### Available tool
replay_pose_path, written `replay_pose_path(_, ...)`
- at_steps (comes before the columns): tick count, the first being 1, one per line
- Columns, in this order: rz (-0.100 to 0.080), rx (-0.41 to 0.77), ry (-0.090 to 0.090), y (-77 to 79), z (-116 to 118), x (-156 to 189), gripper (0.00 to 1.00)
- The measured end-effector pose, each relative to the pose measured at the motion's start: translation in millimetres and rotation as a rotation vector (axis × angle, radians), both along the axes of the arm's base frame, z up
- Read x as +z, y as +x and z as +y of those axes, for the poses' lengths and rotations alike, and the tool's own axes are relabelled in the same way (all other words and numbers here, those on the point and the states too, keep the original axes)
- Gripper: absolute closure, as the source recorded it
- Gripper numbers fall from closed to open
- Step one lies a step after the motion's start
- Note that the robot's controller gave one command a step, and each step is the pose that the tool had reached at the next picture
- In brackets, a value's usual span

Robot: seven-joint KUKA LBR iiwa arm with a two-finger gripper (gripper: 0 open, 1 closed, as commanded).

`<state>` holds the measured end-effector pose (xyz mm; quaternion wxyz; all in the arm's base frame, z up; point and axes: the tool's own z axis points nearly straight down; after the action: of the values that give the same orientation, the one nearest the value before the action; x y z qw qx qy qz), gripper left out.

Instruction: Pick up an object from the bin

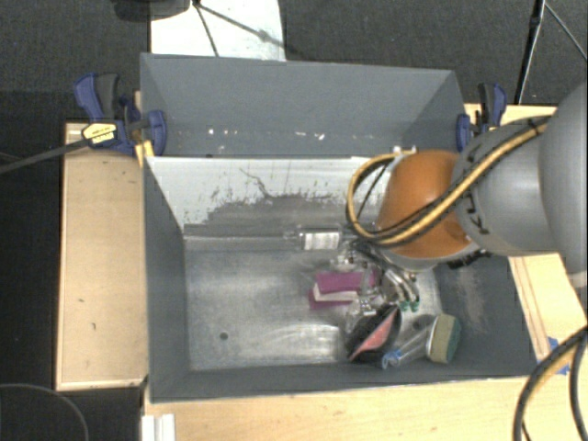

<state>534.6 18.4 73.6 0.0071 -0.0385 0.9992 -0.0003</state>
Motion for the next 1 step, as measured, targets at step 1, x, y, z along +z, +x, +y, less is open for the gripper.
replay_pose_path(1,0.008,-0.115,0.003,-3.8,34.3,27.8,0.00)
